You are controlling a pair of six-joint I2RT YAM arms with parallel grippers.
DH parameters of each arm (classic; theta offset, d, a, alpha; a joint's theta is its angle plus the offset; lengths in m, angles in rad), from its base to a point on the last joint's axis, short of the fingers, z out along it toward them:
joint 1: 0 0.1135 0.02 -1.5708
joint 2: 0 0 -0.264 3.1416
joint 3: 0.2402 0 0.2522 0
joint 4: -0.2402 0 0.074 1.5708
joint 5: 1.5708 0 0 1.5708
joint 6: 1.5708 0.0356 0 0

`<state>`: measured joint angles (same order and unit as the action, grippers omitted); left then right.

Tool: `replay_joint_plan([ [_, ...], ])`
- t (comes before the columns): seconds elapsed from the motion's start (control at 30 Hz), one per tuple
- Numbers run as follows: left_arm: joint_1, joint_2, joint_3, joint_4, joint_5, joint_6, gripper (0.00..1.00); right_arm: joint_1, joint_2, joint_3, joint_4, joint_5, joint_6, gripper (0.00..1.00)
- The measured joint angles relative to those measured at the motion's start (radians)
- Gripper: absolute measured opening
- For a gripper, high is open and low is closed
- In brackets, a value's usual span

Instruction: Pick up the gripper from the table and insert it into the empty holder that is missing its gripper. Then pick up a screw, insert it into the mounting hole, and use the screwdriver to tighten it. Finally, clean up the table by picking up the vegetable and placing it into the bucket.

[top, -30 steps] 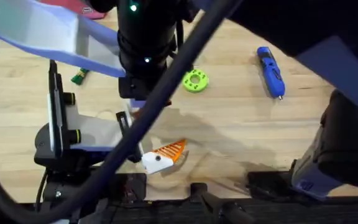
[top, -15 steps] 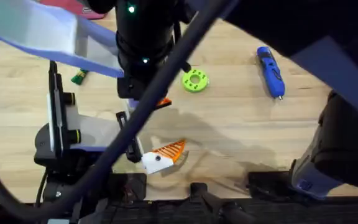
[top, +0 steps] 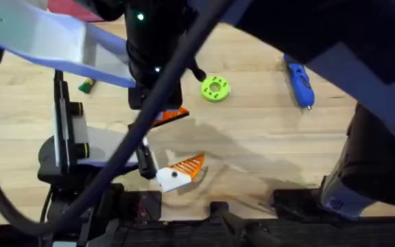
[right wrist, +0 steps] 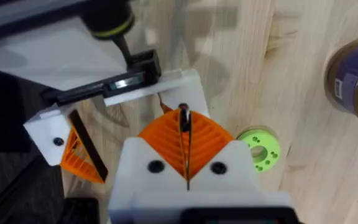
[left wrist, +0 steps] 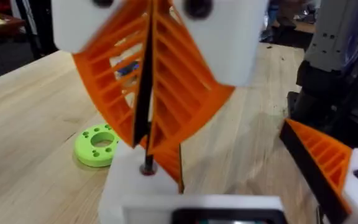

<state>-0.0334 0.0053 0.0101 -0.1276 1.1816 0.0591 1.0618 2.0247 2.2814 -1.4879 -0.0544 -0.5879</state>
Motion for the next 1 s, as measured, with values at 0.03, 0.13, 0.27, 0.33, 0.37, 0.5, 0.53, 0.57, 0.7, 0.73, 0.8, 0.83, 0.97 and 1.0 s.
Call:
replay_joint_plan([
  [0.03,0.000,0.000,0.000,0.000,0.000,0.000,0.987,0.000,0.000,0.000,0.000,0.000,0.000,0.006],
  [0.13,0.000,0.000,0.000,0.000,0.000,0.000,0.987,0.000,0.000,0.000,0.000,0.000,0.000,0.006],
  [0.27,0.000,0.000,0.000,0.000,0.000,0.000,0.987,0.000,0.002,0.000,0.000,0.000,0.000,0.006],
  [0.33,0.000,0.000,0.000,0.000,0.000,0.000,0.987,0.000,0.011,0.000,0.000,0.000,0.000,0.006],
  [0.37,0.000,0.000,0.000,0.000,0.000,-0.003,0.987,0.000,0.017,0.000,0.000,0.000,0.000,0.006],
  [0.5,0.000,0.000,0.000,0.000,-0.001,-0.015,0.987,0.000,0.029,0.000,-0.001,0.000,0.000,0.006],
  [0.53,0.000,0.000,0.000,0.000,0.000,-0.015,0.987,0.000,0.029,0.000,0.000,0.000,0.000,0.006],
  [0.57,0.000,0.000,0.000,0.000,0.000,-0.015,0.987,0.000,0.029,0.000,0.000,0.000,0.000,0.006],
  [0.7,0.000,0.000,0.000,0.000,0.000,-0.015,0.987,0.000,0.029,0.000,0.004,0.000,0.000,0.006],
  [0.73,0.000,0.000,0.000,0.000,0.000,-0.015,0.987,0.000,0.029,0.000,0.007,0.000,0.000,0.006],
  [0.8,0.000,0.000,0.000,0.000,0.000,-0.015,0.987,0.000,0.029,0.000,0.013,0.000,0.001,0.006],
  [0.83,0.000,0.000,0.000,0.000,0.000,-0.015,0.987,0.000,0.029,0.000,0.016,0.000,0.001,0.006],
  [0.97,0.000,0.000,0.000,0.000,0.000,-0.015,0.987,0.000,0.029,0.000,0.018,0.000,0.001,0.006],
  [1.0,0.000,0.000,0.000,0.000,0.000,-0.015,0.987,0.000,0.029,0.000,0.018,0.000,0.002,0.006],
])
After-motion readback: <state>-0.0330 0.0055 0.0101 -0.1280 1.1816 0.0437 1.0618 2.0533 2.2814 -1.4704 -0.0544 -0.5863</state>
